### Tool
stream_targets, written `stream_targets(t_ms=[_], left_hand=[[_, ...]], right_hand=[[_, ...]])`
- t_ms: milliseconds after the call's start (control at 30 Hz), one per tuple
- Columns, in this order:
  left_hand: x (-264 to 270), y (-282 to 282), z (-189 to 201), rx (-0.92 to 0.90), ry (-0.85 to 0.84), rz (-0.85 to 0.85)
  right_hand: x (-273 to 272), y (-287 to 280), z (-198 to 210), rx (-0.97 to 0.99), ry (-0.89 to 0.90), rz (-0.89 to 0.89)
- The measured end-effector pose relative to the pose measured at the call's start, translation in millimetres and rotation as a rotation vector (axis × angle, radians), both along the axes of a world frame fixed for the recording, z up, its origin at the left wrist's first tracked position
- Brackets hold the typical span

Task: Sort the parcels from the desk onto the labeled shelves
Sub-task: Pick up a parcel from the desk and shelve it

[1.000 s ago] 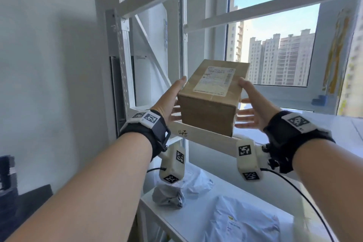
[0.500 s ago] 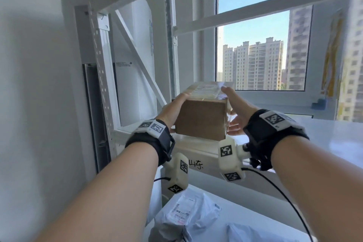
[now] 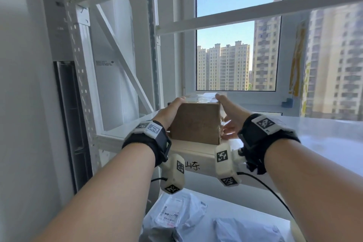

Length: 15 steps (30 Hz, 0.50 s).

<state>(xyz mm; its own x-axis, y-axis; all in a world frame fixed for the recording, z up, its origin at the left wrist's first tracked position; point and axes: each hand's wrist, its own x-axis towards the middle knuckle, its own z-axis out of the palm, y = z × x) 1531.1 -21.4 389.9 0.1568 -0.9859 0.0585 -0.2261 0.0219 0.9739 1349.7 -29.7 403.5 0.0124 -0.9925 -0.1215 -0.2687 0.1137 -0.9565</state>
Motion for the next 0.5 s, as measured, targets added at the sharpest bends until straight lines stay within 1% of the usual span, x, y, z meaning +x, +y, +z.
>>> stream_targets(t_ms=[100, 200, 267, 367, 433, 500], left_hand=[[-1.3, 5.9, -1.0, -0.014, -0.026, 0.052], [-3.8, 15.3, 2.3, -0.073, -0.073, 0.159], [-9.3, 28.0, 10.3, -0.188, -0.213, 0.251], [-20.3, 44.4, 19.9, -0.365, -0.512, 0.357], [-33.4, 55.4, 23.4, -0.479, -0.645, 0.358], [-51.1, 67.3, 23.9, -0.553, -0.715, 0.315]], right_hand=[[-4.5, 6.2, -0.4, -0.015, -0.008, -0.025], [-10.8, 17.0, 1.7, -0.095, 0.098, -0.064], [-15.9, 29.4, 2.2, -0.151, 0.223, -0.099], [-29.5, 46.9, 0.4, -0.221, 0.473, -0.143], [-43.5, 56.8, -1.8, -0.265, 0.62, -0.195], [-59.3, 71.5, -5.4, -0.308, 0.729, -0.242]])
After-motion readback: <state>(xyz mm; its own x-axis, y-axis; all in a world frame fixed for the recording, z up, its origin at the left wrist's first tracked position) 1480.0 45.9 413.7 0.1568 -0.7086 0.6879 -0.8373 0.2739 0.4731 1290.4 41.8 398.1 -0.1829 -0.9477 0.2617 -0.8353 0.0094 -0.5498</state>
